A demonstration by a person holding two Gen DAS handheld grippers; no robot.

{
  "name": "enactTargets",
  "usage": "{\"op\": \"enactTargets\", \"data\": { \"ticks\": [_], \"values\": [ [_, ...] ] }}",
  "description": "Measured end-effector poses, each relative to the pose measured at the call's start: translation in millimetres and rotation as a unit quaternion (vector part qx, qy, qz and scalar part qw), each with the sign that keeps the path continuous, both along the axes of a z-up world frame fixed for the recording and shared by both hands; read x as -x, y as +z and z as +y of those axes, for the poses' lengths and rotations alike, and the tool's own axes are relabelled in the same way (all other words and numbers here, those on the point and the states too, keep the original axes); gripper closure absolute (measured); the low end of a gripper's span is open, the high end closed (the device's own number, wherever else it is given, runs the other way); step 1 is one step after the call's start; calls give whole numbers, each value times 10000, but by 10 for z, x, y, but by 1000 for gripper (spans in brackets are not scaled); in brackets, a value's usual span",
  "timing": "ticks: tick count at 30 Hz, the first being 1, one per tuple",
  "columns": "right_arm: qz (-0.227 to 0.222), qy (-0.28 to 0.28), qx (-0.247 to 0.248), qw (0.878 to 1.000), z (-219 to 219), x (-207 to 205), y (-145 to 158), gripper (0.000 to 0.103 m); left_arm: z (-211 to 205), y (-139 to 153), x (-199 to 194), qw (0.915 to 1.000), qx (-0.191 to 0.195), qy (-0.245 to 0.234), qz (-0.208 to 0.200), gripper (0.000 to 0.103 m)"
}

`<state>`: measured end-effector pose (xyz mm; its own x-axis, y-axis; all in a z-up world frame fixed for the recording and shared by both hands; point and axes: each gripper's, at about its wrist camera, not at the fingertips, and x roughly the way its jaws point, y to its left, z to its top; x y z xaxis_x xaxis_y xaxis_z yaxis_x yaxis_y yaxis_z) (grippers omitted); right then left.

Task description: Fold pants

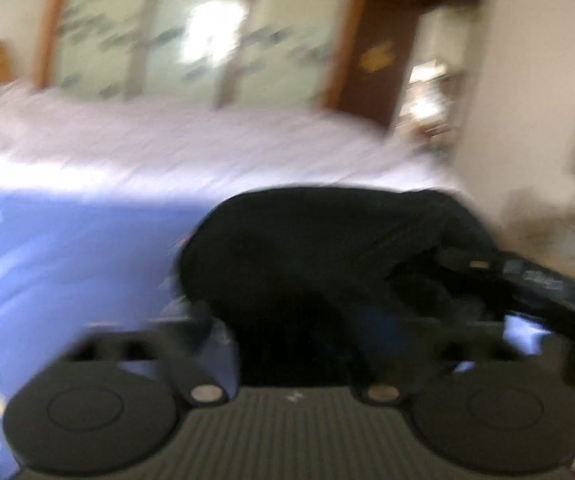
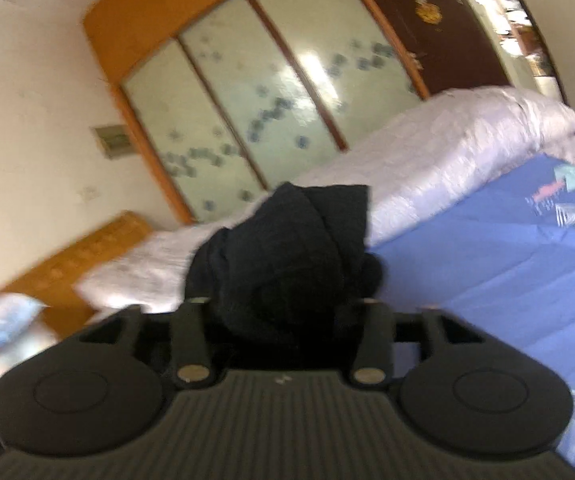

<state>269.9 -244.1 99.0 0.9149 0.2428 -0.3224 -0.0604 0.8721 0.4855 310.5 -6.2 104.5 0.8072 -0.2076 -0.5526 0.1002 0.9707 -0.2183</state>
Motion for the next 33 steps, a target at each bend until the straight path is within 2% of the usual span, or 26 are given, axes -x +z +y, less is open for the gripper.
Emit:
{"op": "enactTargets", "data": {
  "ticks": [1,2,3,4,5,6,10,12,15,16,17,21,23,27,33],
  "values": [
    [408,-178,251,9987,42,-127,-206,12,-5,-281,-153,9984,-283,293,385,28],
    [882,-319,519,9942,83,-247,-459,21,13,-602,-279,9930,-476,477,972,53],
    [1142,-337,569,9913,93,-262,-634,42,74,-802,-303,9888,-358,528,1347,58],
    [1299,-217,417,9904,78,-215,-802,47,151,-982,-255,9862,7,543,1565,59],
    [1313,-77,250,9910,54,-119,-906,47,224,-1109,-136,9848,353,572,1601,56],
    [1294,12,225,9913,53,22,-975,47,256,-1179,6,9842,466,629,1591,55],
    [1361,226,305,9900,129,523,-947,47,335,-1183,496,9848,539,657,1518,53],
    [1412,302,344,9889,256,694,-826,46,243,-1033,805,9877,421,572,1390,49],
    [1403,367,576,9878,467,1092,-756,44,53,-759,1272,9927,161,439,1114,38],
    [1417,381,646,9871,498,1254,-722,43,5,-671,1420,9935,106,412,1059,31],
    [1422,357,682,9868,547,1423,-714,41,-58,-581,1585,9941,35,390,1012,24],
    [1377,47,548,9889,519,1991,-632,25,-241,-254,1959,9948,-372,433,839,11],
    [1420,-102,463,9887,488,2174,-625,23,-265,-140,2138,9952,-485,446,725,1],
    [1546,-219,455,9867,514,2554,-600,17,-300,-14,2450,9957,-635,380,559,0],
    [1329,-201,459,9899,623,2784,-468,10,-352,54,2738,9953,-690,302,603,0]
  ]
}}
